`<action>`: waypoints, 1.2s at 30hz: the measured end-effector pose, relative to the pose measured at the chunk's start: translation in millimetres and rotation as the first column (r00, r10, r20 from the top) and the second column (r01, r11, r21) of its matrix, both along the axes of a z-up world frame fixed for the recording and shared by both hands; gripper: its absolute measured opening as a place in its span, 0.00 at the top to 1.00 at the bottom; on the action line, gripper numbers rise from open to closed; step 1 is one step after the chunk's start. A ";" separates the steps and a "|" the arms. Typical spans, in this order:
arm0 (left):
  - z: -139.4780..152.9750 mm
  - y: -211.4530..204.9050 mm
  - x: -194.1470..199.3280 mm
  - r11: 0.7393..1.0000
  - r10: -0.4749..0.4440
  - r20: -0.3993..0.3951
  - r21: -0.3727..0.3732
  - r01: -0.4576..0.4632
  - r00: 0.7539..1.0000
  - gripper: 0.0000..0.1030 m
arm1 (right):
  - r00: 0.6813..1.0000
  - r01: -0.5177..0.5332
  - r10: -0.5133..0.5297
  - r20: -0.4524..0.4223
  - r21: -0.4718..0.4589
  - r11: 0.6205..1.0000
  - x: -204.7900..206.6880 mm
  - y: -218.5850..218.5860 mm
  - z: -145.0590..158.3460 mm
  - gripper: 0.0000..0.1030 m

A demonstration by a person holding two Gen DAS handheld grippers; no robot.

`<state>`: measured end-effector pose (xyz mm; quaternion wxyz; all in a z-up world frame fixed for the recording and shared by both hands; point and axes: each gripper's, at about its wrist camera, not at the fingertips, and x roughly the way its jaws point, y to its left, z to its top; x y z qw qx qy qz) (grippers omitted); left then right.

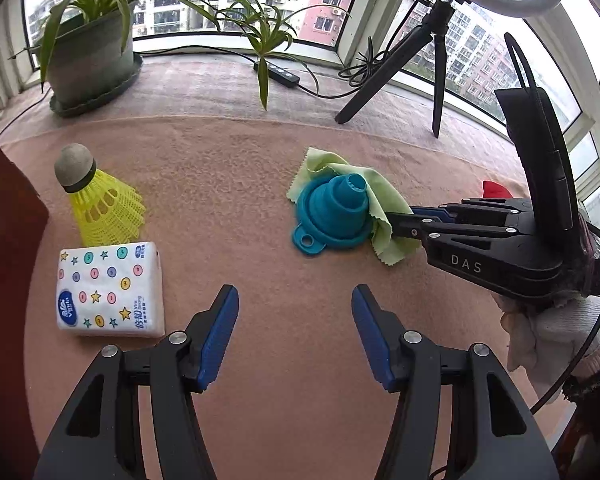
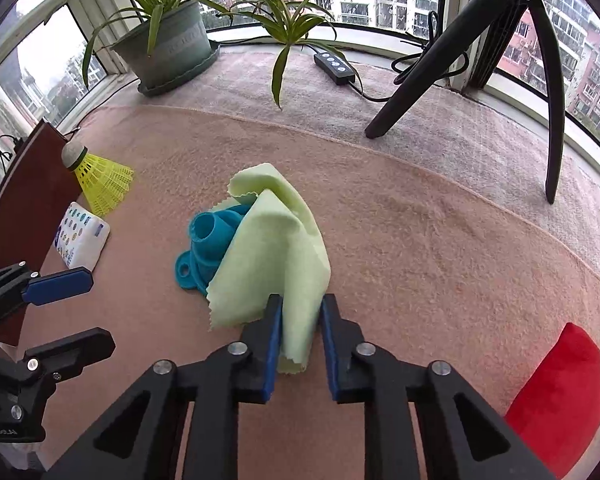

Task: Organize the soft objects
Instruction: 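Pinch the pale green cloth with the right gripper and lift it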

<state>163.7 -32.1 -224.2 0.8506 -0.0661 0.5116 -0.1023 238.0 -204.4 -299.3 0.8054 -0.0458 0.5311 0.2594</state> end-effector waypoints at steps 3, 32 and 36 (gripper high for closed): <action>-1.5 -5.6 4.2 1.000 -0.015 0.012 0.015 0.015 1.000 0.43 | 0.999 0.000 0.001 0.037 -0.033 0.999 0.8 3.0 -0.2 0.96; -21.8 -35.5 68.1 1.000 0.008 0.080 0.013 -0.009 0.997 0.43 | 0.998 0.039 -0.039 0.040 -0.018 0.999 20.3 -15.4 -1.5 0.84; -19.3 -22.2 65.3 0.999 0.044 0.095 -0.015 -0.042 0.995 0.41 | 0.998 0.036 -0.034 0.056 -0.040 0.999 19.1 -10.0 -2.1 0.84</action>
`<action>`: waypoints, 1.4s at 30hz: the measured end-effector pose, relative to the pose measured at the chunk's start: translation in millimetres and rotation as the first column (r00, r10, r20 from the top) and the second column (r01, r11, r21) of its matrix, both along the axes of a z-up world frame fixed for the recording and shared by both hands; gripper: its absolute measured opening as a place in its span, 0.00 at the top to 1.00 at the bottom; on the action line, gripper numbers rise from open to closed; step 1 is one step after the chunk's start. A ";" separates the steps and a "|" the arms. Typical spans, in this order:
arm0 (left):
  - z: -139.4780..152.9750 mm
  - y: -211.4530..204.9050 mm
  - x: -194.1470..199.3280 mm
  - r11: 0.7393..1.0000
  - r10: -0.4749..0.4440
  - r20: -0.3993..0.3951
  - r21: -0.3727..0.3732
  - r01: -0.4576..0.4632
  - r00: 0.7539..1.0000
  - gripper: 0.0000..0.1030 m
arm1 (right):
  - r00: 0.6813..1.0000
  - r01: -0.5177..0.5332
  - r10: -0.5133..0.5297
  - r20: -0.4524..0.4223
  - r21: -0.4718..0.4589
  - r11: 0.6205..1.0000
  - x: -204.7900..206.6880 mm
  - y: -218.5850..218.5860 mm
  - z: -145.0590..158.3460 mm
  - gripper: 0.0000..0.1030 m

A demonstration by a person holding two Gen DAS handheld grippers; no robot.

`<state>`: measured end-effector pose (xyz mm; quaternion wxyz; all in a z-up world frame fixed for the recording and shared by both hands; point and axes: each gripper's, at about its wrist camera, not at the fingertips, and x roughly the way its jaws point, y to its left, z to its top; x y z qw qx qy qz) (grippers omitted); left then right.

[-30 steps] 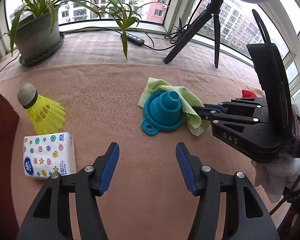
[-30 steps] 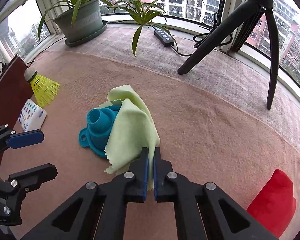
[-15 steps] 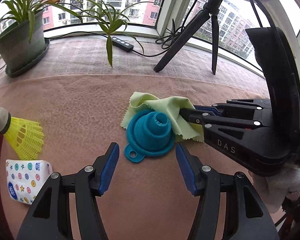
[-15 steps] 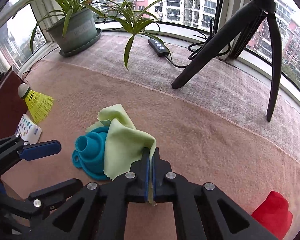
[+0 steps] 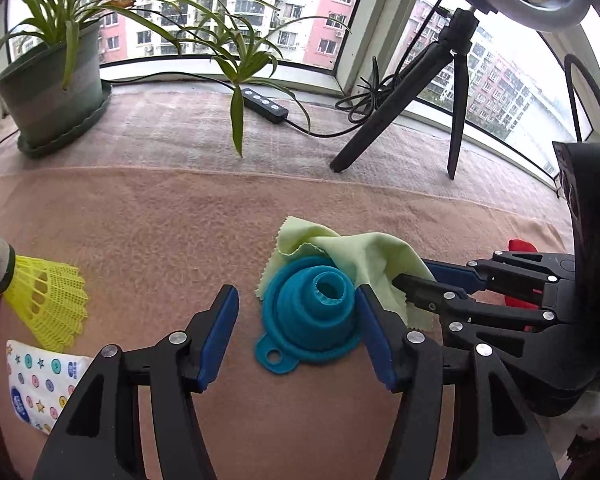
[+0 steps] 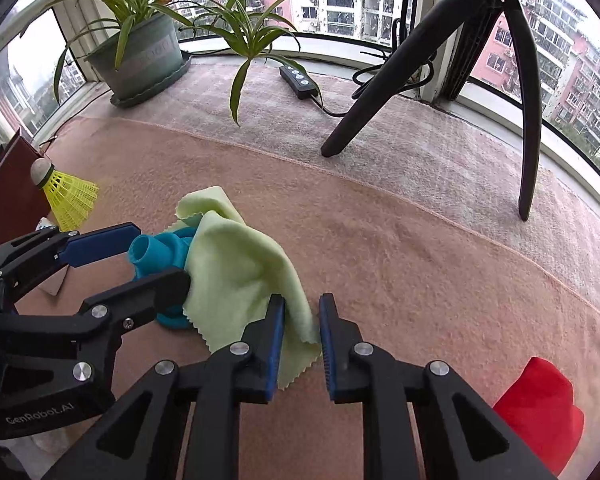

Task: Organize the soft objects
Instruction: 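Pinch the pale green cloth with the right gripper and lift it, then grasp the teal funnel with the left gripper while the right gripper holds the cloth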

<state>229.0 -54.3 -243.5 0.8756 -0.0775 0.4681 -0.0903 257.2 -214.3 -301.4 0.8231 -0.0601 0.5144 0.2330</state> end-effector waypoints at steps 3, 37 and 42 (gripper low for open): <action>7.5 11.7 -6.4 0.999 0.034 0.024 -0.022 -0.034 0.999 0.41 | 1.000 0.002 -0.002 -0.005 0.007 1.000 0.8 -0.8 0.3 0.84; -1.7 32.9 -6.5 0.997 0.012 0.008 0.070 -0.012 1.000 0.41 | 0.997 -0.073 0.071 0.023 0.120 0.990 1.1 21.6 9.3 0.31; -4.9 35.9 -0.7 0.999 0.002 0.004 0.054 -0.003 1.000 0.38 | 0.999 -0.046 0.045 0.017 0.118 0.992 10.9 27.0 -2.1 0.31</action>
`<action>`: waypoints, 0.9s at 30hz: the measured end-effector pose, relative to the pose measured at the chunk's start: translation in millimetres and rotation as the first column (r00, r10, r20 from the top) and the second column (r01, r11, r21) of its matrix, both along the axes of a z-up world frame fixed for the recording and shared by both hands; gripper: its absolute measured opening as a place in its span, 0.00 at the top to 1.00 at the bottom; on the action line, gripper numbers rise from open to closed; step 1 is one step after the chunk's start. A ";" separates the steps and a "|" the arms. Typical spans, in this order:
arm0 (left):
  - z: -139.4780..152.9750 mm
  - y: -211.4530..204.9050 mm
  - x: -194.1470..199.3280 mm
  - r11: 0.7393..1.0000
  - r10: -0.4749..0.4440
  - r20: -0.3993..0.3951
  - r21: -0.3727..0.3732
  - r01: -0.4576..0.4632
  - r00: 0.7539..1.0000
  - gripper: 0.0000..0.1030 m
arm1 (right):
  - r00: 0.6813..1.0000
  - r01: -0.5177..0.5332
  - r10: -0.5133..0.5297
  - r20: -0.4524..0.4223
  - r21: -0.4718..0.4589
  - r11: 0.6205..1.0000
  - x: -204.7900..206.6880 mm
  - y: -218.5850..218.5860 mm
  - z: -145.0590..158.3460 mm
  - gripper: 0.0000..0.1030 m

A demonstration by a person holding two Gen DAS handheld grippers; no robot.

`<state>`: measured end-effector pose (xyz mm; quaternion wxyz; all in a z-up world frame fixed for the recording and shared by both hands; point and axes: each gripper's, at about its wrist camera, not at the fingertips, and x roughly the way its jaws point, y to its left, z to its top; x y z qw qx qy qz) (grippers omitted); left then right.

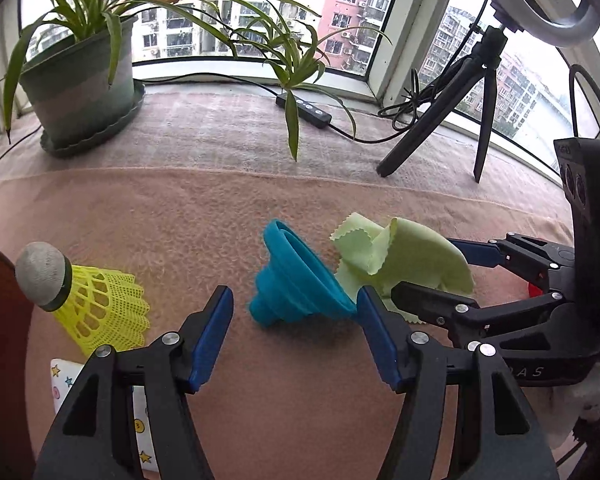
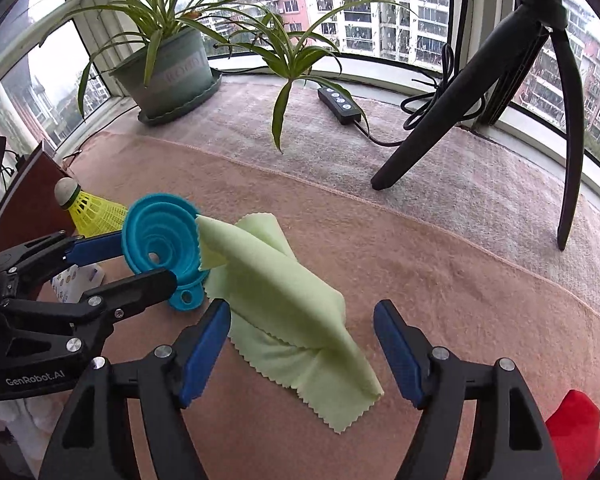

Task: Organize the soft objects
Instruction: 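Grasp the teal funnel with the left gripper while the right gripper holds the cloth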

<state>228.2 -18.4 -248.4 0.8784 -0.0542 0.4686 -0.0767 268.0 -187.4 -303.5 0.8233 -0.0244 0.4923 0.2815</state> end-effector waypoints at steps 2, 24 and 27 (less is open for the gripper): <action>1.6 -1.5 -0.4 1.000 -0.006 0.015 0.014 0.006 1.000 0.38 | 0.999 -0.023 0.023 0.033 -0.019 1.000 -1.9 2.5 0.3 0.31; -10.7 -7.7 11.4 1.000 -0.011 0.037 0.004 0.011 0.999 0.54 | 0.976 -0.143 0.155 0.153 -0.086 0.986 -14.4 29.2 0.2 0.55; -9.8 -7.3 11.3 1.000 -0.006 0.038 0.007 0.006 0.999 0.56 | 0.976 -0.140 0.151 0.159 -0.084 0.987 -16.2 29.2 1.2 0.69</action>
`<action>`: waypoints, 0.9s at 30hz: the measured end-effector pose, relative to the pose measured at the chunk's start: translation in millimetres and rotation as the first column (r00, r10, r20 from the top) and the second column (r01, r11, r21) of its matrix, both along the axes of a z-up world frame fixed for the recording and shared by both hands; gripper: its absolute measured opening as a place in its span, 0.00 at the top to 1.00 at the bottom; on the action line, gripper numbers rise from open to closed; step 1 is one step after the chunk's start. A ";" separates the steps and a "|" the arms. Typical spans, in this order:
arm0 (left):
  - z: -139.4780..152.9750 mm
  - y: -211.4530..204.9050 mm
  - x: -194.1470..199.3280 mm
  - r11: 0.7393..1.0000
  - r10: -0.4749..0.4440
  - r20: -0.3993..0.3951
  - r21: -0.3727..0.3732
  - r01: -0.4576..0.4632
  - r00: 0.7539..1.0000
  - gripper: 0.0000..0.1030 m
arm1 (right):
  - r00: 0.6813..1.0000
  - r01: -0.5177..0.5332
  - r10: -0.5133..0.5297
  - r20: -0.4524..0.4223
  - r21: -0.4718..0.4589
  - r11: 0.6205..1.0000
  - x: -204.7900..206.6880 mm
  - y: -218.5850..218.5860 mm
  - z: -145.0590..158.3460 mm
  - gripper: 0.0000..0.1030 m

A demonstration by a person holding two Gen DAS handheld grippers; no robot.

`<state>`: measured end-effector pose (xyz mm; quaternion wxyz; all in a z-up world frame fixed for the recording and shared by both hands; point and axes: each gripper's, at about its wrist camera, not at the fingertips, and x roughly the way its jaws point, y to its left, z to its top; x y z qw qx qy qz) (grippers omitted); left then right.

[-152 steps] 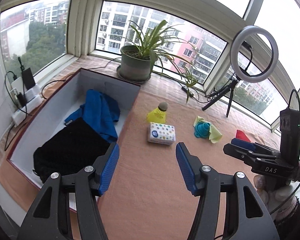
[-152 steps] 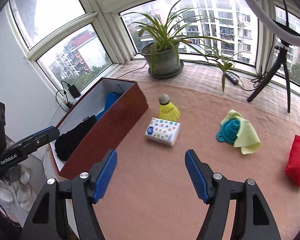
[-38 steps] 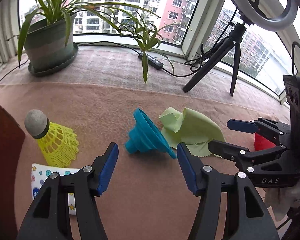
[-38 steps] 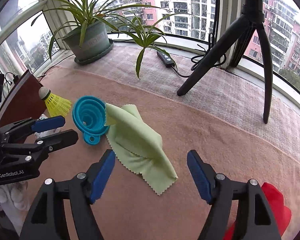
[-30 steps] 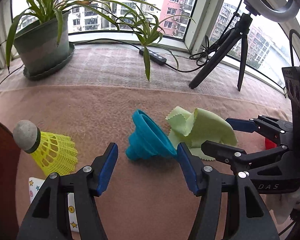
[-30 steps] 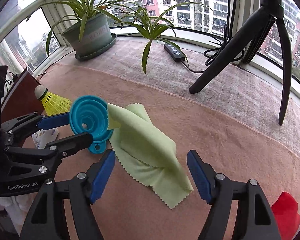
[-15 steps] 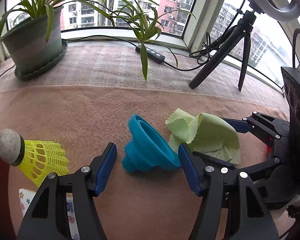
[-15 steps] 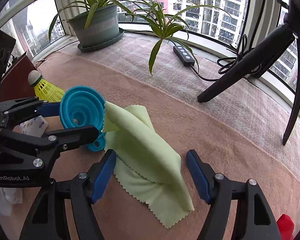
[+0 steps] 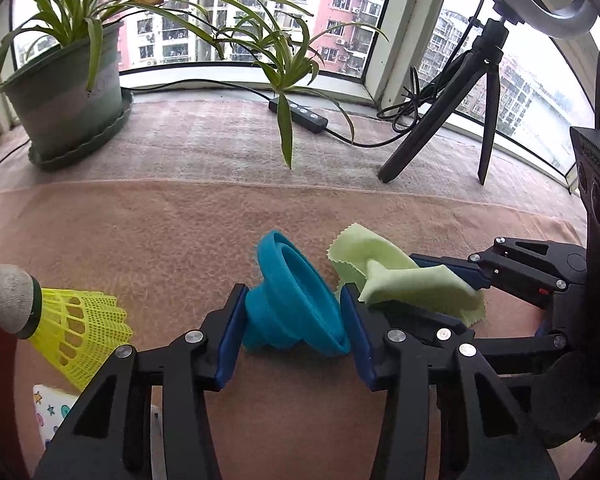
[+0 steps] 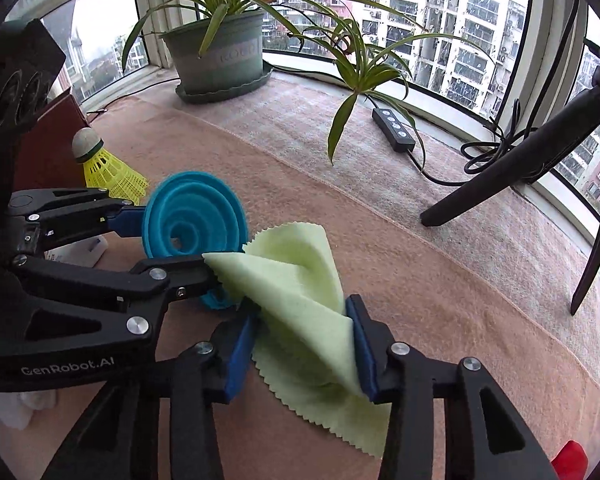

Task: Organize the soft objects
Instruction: 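Grasp the teal funnel with the left gripper while the right gripper holds the cloth, then carry funnel and cloth into the box and open both grippers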

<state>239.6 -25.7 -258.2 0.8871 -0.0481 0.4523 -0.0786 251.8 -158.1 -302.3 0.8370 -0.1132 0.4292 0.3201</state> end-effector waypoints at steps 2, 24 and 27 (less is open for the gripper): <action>0.5 0.4 -1.4 1.000 0.005 0.005 0.008 -0.005 1.000 0.57 | 1.000 0.006 -0.006 -0.003 0.000 1.000 -0.6 -0.4 1.2 0.80; 54.8 20.9 -48.6 0.997 0.061 0.112 -0.060 -0.055 0.992 0.58 | 0.990 0.129 -0.135 0.035 0.145 0.981 -20.8 -41.5 63.3 0.97; 73.5 27.1 -65.2 0.996 0.068 0.140 -0.074 -0.058 0.988 0.58 | 0.990 0.109 -0.121 0.067 0.160 0.981 -30.3 -38.9 84.4 0.97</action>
